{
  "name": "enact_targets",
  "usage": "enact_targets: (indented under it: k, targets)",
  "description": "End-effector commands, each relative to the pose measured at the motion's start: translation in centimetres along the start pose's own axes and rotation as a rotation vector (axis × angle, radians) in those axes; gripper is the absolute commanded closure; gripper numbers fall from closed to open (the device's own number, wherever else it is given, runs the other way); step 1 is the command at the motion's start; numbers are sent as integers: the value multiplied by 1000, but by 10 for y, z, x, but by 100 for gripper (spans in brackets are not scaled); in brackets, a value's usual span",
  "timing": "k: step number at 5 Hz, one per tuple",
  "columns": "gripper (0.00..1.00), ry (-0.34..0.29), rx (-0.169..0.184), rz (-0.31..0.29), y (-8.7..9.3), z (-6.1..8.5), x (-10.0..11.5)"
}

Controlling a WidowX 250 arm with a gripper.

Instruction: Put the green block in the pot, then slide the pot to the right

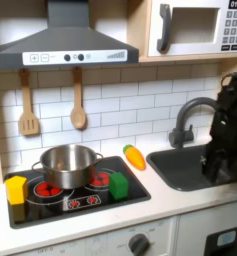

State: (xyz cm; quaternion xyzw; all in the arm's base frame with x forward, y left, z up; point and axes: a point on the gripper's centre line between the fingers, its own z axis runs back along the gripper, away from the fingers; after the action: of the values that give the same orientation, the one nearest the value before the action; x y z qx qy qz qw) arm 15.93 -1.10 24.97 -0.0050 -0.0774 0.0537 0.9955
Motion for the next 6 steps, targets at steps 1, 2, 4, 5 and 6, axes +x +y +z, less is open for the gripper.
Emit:
enact_targets:
  k: [1,2,4,5,6]
  targets:
    - [0,-19,7,-7,10,-5,27]
    - [0,-30,15,-7,19,-7,41]
    - [0,-38,-20,-62,24,-15,71]
    - [0,-46,-15,-50,27,-19,88]
    - [0,-41,-10,-39,34,-22,105]
